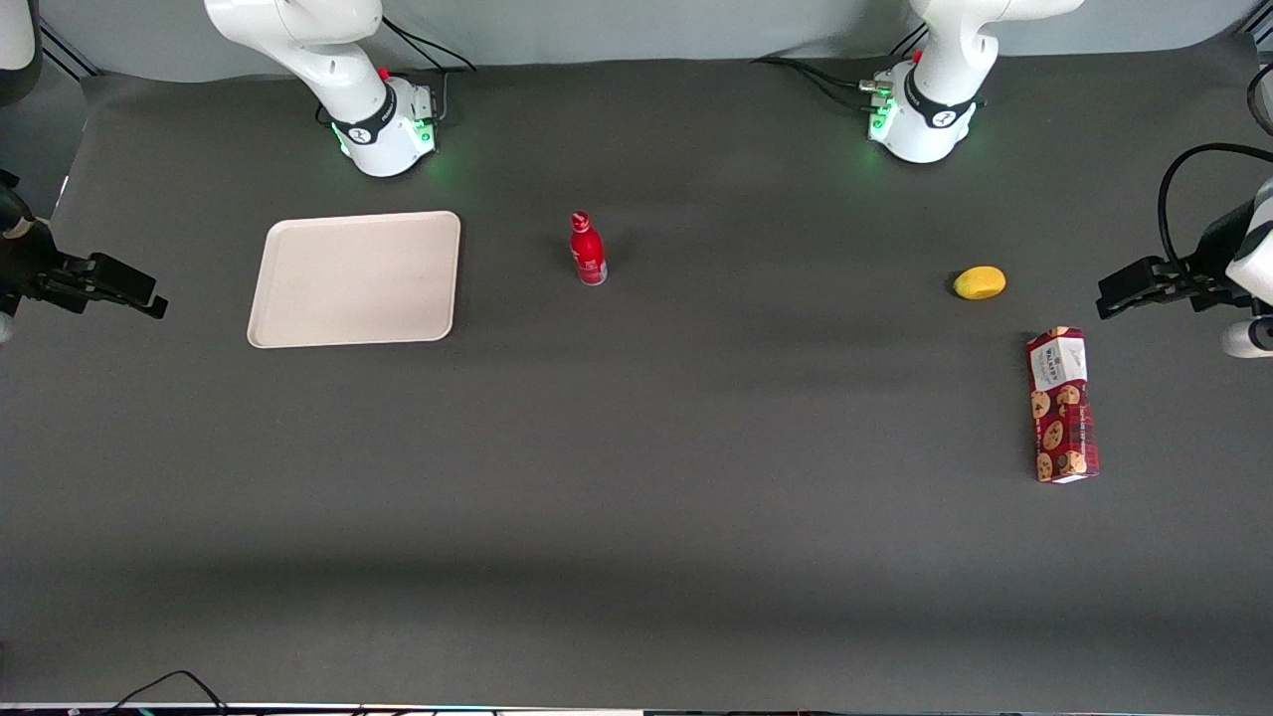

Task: Place coke bottle on tray
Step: 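Move the open right gripper over the red Coca-Cola bottle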

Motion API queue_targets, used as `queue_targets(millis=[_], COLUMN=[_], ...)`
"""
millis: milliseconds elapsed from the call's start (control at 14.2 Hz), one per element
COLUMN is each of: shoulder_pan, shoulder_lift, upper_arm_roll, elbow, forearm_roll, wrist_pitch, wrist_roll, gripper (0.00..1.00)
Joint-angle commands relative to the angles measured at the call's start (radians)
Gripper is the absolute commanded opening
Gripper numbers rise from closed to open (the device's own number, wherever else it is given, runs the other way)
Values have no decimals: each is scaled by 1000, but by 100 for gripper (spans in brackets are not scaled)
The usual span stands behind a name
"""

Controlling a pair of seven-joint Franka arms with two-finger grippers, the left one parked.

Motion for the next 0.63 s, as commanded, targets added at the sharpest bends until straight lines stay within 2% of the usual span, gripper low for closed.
queue_targets(millis=[0,140,351,561], shoulder_pan=[32,125,239,404], shoulder_lift=[0,-8,-34,-46], upper_arm_roll=[11,17,18,29], elbow=[16,10,-46,-49], forearm_roll=[3,6,78,102], wrist_pitch=[-57,-108,-114,-102], wrist_roll=[-23,-36,12,217], gripper=[100,100,100,100])
